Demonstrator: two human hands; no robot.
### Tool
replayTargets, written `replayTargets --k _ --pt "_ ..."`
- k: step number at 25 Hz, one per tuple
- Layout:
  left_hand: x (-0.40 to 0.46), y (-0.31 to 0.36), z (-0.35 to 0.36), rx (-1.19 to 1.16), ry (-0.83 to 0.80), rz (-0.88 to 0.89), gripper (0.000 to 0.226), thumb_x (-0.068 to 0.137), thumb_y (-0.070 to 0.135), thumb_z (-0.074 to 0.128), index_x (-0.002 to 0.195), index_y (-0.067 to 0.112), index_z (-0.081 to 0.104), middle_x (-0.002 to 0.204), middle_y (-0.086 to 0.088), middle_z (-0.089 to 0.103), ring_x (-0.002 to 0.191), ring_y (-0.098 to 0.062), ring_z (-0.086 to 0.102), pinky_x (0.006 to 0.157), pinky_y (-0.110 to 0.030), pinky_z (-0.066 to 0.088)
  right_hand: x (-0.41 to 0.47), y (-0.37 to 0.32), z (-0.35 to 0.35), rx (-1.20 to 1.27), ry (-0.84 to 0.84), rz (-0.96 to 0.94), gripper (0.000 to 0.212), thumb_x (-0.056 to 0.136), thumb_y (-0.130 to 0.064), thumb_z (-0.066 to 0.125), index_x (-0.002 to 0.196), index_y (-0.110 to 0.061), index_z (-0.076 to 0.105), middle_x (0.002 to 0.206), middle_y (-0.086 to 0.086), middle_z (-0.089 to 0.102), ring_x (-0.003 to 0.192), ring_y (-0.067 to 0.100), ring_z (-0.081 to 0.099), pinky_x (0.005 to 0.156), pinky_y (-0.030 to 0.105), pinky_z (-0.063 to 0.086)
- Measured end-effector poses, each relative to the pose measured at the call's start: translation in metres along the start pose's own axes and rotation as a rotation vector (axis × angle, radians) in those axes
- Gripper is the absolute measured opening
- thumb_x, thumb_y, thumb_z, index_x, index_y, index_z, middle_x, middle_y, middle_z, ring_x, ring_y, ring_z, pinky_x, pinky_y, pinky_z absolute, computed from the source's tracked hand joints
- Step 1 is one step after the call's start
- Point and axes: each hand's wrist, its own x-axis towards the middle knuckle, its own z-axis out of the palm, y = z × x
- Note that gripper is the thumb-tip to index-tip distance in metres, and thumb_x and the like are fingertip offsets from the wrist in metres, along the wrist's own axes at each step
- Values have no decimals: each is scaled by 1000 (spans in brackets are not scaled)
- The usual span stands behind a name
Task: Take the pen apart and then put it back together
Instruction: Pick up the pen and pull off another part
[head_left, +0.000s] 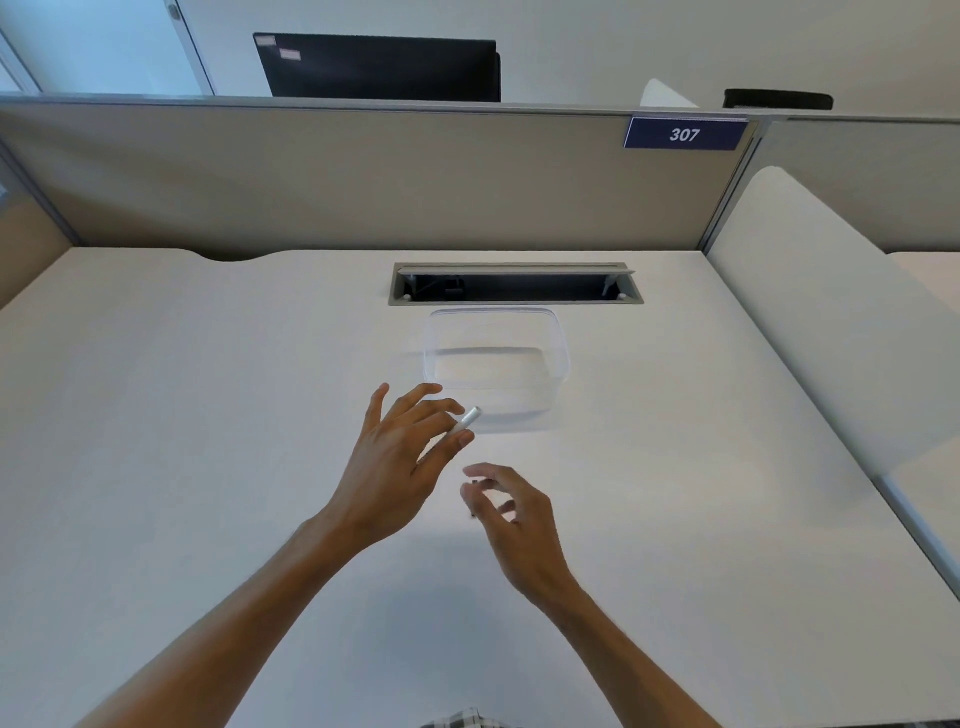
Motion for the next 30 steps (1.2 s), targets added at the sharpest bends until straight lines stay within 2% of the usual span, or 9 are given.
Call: replayTargets --k 3,6,9,14,17,19,25,27,30 --pt "5 14 6 -202 6 -103 43 96 55 36 92 26 66 119 24 61 136 3 36 121 -43 12 1 -22 -5 358 -215 135 33 95 -44 46 112 -31 71 118 -15 71 113 2 62 93 24 47" --pt "11 27 8 -313 47 -127 38 98 51 39 87 25 65 112 26 62 131 -1 43 118 -48 19 1 -33 -5 457 -291 203 39 106 -36 36 111 -20 71 113 -4 75 111 11 68 97 31 46" --pt "14 34 6 -362 117 -120 37 98 48 42 83 23 64 108 18 65 115 2 52 109 -51 34 0 -40 -5 571 -326 259 38 104 -35 38 96 -20 72 99 0 76 97 14 70 91 31 46" --pt "15 33 0 -384 185 -179 29 98 40 49 81 21 64 101 16 66 101 -1 57 93 -31 45 0 -41 -14 765 -338 353 32 92 -41 57 82 -15 74 84 2 69 80 16 63 76 28 45" --pt "14 32 -6 -462 205 -275 17 94 32 59 88 19 68 98 16 68 98 -5 61 83 -9 42 2 -36 -20 751 -298 348 22 85 -35 62 79 -16 71 82 1 63 77 14 59 73 27 44" --pt "13 31 -7 -493 211 -324 14 91 32 64 91 19 70 101 14 70 101 -1 61 83 -6 40 3 -33 -24 757 -253 357 17 87 -31 67 81 -16 70 79 -1 61 73 12 58 70 26 42" --pt "7 27 -11 -671 142 -468 12 83 30 74 85 19 76 100 13 74 101 -1 65 95 -27 42 10 -34 -39 850 -81 446 14 89 -22 66 76 -17 70 71 -1 62 68 12 58 67 25 39" --pt "4 28 -12 -719 106 -505 11 81 30 75 81 19 78 92 8 76 90 -4 66 89 -28 44 14 -35 -44 873 -14 469 13 89 -20 67 77 -18 70 71 -2 62 68 11 59 68 25 40" --pt "1 31 -11 -772 73 -558 12 80 27 76 76 16 79 72 0 71 70 -7 59 72 -27 41 17 -38 -49 925 51 476 12 88 -18 69 77 -20 72 74 -5 64 72 11 59 68 25 40"
